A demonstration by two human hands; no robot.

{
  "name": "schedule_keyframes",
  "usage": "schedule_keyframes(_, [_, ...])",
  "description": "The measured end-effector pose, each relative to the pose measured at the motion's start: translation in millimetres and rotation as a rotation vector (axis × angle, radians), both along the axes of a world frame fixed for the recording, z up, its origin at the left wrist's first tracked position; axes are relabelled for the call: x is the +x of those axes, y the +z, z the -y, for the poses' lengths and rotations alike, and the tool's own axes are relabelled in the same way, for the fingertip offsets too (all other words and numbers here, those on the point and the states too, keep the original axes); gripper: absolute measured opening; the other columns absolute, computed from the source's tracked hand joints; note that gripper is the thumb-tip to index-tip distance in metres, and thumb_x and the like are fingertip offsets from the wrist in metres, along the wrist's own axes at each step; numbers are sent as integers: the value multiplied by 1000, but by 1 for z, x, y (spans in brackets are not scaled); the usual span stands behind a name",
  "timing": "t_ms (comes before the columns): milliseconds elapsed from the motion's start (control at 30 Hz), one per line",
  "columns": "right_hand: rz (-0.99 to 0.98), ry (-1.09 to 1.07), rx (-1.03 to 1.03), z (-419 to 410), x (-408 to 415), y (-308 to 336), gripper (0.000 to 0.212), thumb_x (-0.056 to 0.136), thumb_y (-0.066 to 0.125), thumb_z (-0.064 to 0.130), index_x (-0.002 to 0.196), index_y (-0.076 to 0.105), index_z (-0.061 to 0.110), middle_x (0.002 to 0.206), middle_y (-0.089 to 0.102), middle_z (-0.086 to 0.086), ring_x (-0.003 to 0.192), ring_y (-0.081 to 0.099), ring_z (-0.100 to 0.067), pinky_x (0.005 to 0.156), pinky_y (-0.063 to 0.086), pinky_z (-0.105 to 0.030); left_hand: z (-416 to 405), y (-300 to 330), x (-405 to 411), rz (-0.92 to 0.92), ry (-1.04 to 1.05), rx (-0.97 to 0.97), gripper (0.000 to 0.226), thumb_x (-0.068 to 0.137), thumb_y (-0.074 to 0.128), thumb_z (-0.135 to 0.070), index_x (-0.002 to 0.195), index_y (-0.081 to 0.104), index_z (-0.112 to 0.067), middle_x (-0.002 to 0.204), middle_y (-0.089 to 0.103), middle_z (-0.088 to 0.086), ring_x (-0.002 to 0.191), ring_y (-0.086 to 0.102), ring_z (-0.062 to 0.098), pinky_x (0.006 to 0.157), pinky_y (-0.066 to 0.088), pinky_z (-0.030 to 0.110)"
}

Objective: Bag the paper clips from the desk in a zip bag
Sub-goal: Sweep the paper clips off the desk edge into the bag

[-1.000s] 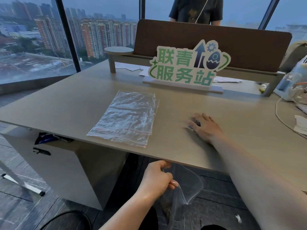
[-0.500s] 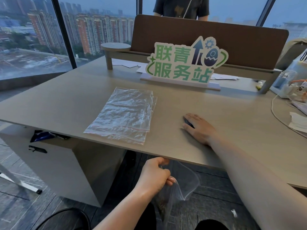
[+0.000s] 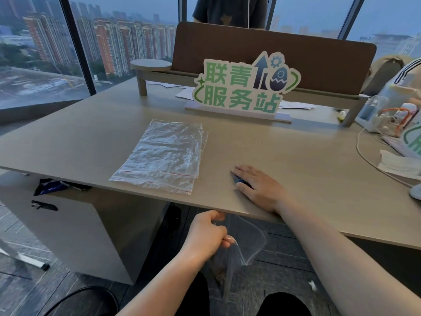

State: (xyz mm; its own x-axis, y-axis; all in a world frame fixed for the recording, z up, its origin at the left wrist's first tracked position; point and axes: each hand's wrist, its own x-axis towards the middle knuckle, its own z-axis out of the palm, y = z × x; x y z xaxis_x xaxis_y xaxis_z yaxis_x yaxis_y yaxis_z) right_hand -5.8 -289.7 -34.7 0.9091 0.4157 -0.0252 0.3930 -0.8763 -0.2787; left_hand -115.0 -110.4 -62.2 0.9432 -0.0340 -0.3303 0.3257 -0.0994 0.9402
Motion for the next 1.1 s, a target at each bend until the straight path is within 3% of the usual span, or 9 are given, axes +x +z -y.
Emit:
schedule_keyframes(200, [9,11,-4,-8,-23,-3,55,101,33,42,152,21,27,162,13,4,149,4,-14,119,2,-28,1,4,-3,-8,15,-8,50,84,48,11,132,49,-3,119,56,2,60,71,16,60,58,25])
schedule_keyframes(400, [16,4,-5,-13,-43,-7,57,100,32,45,153,17,29,162,10,6,149,1,-12,120,3,-31,2,5,-4,6,24,2,53,84,49,11,134,48,-4,134,50,6,56,70,13,62,60,27])
schedule_keyframes(533, [19,8,82,-14,-56,-4,57,100,34,40,153,17,28,161,9,9,148,-1,-8,119,1,-26,3,4,-5,11,22,-6,54,84,50,10,135,48,-5,135,49,7,58,71,15,62,59,28])
schedule_keyframes(633, [79,-102,222,-6,-61,1,56,98,39,26,152,23,23,161,17,7,148,6,-7,116,7,-22,3,4,-5,9,27,-16,53,83,49,12,134,47,-3,133,50,7,59,72,17,59,58,26])
schedule_keyframes(767, [97,-200,180,4,-73,0,54,98,39,24,150,28,19,159,26,1,146,20,-11,117,16,-26,4,3,-6,12,23,-23,53,83,49,12,135,46,-1,130,50,8,61,72,19,57,57,24])
schedule_keyframes(933, [135,-156,102,-4,-89,-5,54,100,35,25,152,24,17,160,21,1,147,13,-10,116,4,-21,5,5,-8,10,26,-26,53,85,51,10,136,45,-3,129,50,7,68,74,23,63,59,28])
schedule_keyframes(1100, [145,-166,78,-11,-101,-12,56,100,30,29,153,16,18,162,12,3,148,5,-7,119,1,-24,6,7,-10,7,27,-32,56,84,52,11,137,45,-4,134,49,9,73,75,27,65,61,30])
